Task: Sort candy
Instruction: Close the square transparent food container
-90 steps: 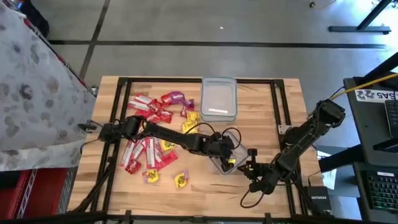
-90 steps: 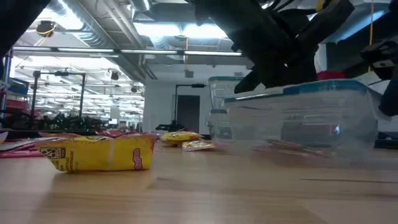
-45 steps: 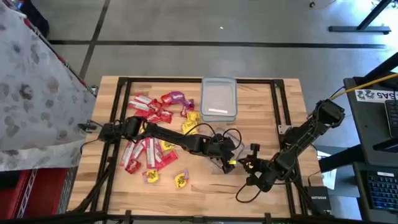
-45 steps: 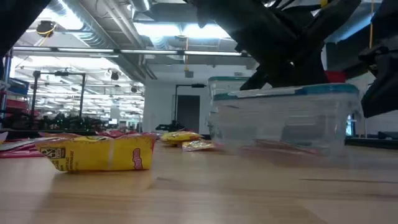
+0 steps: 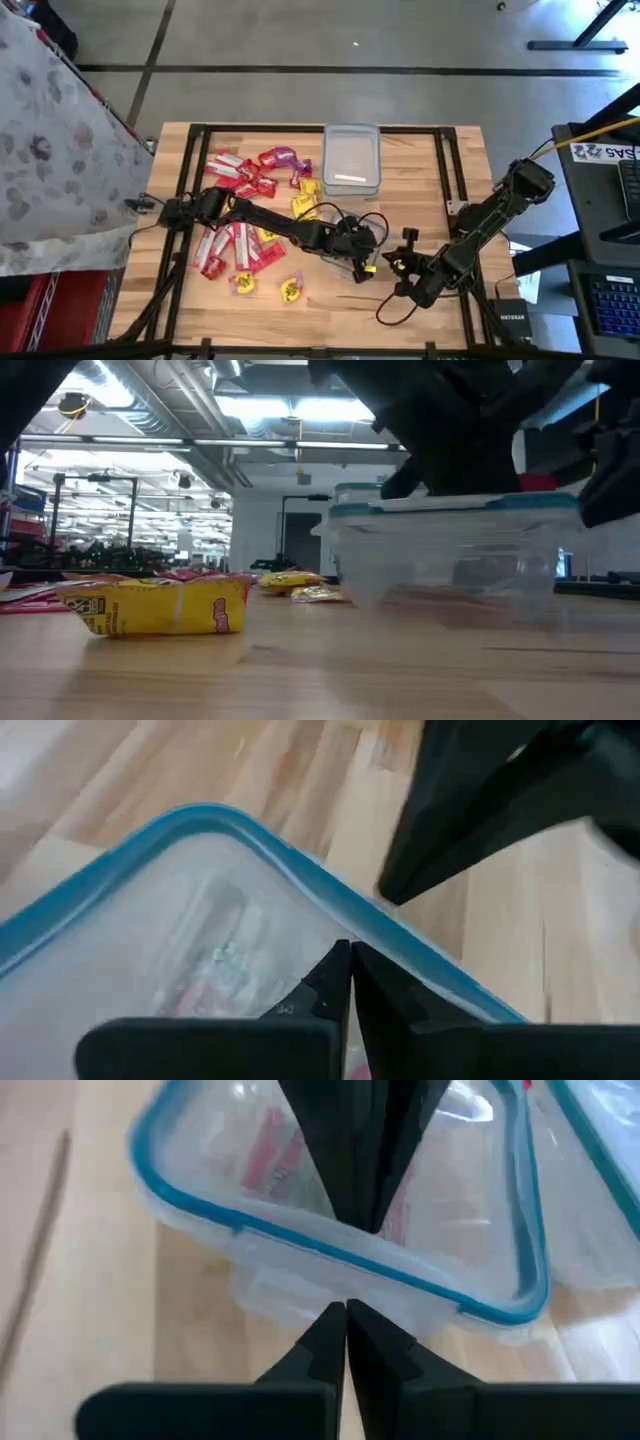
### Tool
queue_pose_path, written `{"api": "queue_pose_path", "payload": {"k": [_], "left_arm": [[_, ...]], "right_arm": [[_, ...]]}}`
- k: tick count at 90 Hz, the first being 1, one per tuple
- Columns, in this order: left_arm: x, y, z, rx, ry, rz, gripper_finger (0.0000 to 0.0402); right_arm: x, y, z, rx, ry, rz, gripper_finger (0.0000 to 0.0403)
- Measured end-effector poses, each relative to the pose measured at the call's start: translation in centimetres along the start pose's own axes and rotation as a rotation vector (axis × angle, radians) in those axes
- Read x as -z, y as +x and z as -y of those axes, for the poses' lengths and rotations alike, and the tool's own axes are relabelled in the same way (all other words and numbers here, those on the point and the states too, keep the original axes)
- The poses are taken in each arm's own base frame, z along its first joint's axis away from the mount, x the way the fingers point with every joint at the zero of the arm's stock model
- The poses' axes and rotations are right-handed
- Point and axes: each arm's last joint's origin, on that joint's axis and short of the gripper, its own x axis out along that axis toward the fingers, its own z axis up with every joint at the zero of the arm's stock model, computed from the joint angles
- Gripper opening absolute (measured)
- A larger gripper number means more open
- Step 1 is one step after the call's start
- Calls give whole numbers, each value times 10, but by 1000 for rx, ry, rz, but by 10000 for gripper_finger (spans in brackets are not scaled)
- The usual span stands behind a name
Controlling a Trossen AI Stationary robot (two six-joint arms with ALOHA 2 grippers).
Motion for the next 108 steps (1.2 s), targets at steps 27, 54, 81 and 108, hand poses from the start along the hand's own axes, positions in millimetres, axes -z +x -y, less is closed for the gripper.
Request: {"api": "queue_pose_path", "payload": {"k": [27, 54, 81, 108], "left_arm": [[-35, -71, -16, -147, 57, 25, 0], [12, -41, -39, -268, -12, -230, 0], [57, -15, -35, -206, -148, -129, 0], [83, -3, -32, -105, -275, 4, 0]], "right_arm": [[-4, -3, -2, -46, 2, -48, 0], [-7, 11, 0, -82, 70, 15, 0], [-10, 34, 13, -106, 123, 40, 0], [-13, 44, 20, -115, 118, 50, 0]]}}
